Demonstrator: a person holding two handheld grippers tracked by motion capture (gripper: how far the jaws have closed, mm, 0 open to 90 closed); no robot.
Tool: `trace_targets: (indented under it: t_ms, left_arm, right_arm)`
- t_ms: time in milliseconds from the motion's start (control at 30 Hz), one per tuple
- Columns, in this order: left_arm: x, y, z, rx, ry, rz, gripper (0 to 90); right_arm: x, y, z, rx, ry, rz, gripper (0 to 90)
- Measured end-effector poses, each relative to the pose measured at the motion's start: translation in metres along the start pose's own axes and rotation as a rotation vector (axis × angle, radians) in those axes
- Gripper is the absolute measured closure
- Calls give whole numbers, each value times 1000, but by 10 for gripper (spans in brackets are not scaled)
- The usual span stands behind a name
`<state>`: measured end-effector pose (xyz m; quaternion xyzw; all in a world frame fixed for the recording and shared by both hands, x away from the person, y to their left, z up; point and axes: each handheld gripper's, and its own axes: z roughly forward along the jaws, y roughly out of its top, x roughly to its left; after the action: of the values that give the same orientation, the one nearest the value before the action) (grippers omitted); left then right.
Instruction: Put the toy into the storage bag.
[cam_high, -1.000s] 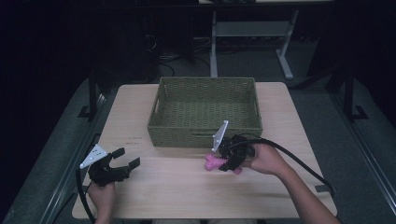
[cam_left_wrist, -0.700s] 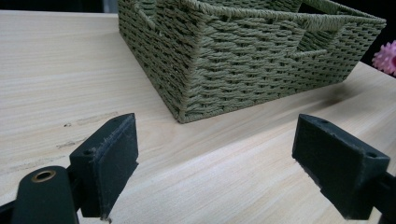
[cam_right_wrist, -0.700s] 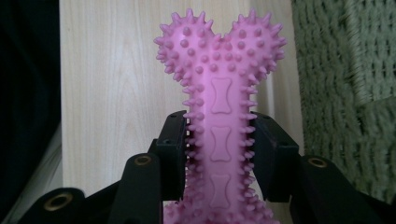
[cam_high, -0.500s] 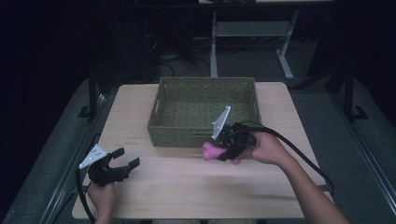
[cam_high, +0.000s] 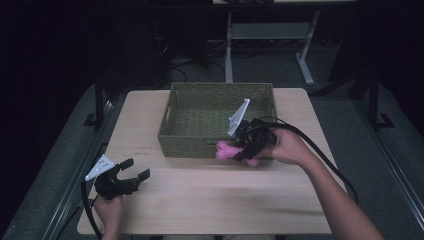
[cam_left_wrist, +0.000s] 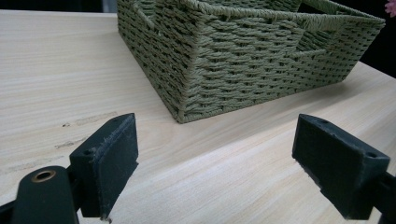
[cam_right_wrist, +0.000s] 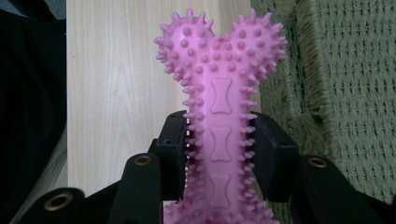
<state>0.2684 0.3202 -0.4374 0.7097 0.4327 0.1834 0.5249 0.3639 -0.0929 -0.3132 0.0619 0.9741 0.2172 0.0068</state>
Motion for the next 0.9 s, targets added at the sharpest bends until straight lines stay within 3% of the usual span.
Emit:
trace_targets:
  t_ms: [533, 900]
  left_arm:
    - [0, 0, 0, -1, -2, -4, 139]
    - [1, 0, 0, -4, -1, -8, 138]
  right_arm:
    - [-27, 10, -18, 12, -16, 13, 584]
    - [-49, 10, -20, 18, -16, 43, 584]
